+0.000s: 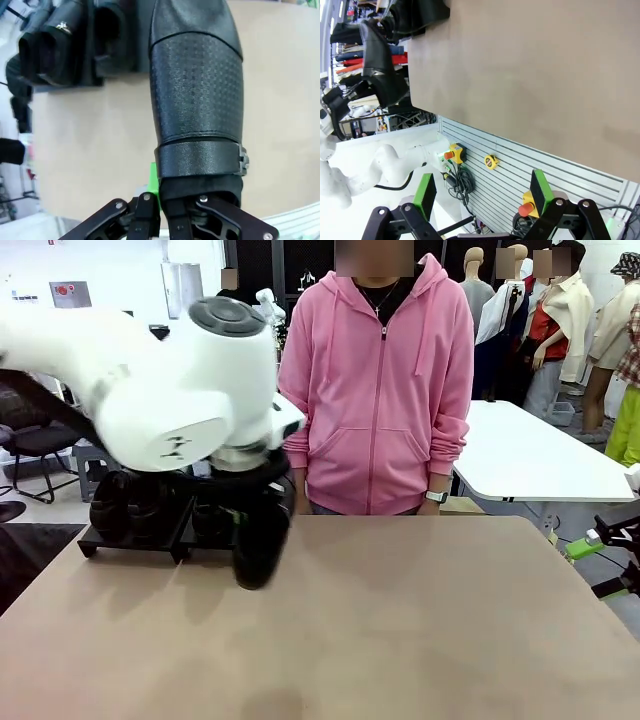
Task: Organize the shoes by placing them on the stand.
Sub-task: Place the Shoe from the middle of the table onto the Shoes Stand.
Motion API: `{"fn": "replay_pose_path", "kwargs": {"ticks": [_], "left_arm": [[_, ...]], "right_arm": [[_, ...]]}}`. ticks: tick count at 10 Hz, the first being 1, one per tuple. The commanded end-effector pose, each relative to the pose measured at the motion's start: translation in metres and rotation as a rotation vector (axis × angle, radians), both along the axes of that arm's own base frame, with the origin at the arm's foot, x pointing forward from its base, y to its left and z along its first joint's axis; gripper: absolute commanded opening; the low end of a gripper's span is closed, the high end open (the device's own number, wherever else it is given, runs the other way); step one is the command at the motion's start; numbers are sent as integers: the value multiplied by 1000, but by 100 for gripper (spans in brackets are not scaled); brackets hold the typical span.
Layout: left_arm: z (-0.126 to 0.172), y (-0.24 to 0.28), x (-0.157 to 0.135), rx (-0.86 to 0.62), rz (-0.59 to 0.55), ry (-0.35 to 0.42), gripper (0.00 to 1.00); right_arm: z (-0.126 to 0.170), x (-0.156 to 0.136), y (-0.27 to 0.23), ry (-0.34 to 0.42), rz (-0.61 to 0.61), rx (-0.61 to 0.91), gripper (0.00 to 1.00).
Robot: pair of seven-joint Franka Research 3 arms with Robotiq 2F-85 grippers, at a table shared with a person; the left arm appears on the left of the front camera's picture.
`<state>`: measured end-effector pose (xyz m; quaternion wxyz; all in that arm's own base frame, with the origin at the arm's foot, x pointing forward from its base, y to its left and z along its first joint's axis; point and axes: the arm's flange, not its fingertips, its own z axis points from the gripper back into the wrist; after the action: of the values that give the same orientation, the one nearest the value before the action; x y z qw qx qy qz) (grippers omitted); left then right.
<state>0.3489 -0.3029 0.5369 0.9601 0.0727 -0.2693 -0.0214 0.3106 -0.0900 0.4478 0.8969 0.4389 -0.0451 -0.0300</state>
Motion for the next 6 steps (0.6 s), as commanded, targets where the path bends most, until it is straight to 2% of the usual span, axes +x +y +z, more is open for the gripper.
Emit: {"fn": "replay_pose_path", "kwargs": {"ticks": [1,2,6], "left_arm": [[-11,37,-14,-23,-7,-42,0],[0,0,0,0,0,0,0],[0,0,0,0,0,0,0]], "right_arm": [[5,1,0,13,-10,8,100],[5,1,0,13,-10,8,100],[5,1,0,13,-10,8,100]]}}
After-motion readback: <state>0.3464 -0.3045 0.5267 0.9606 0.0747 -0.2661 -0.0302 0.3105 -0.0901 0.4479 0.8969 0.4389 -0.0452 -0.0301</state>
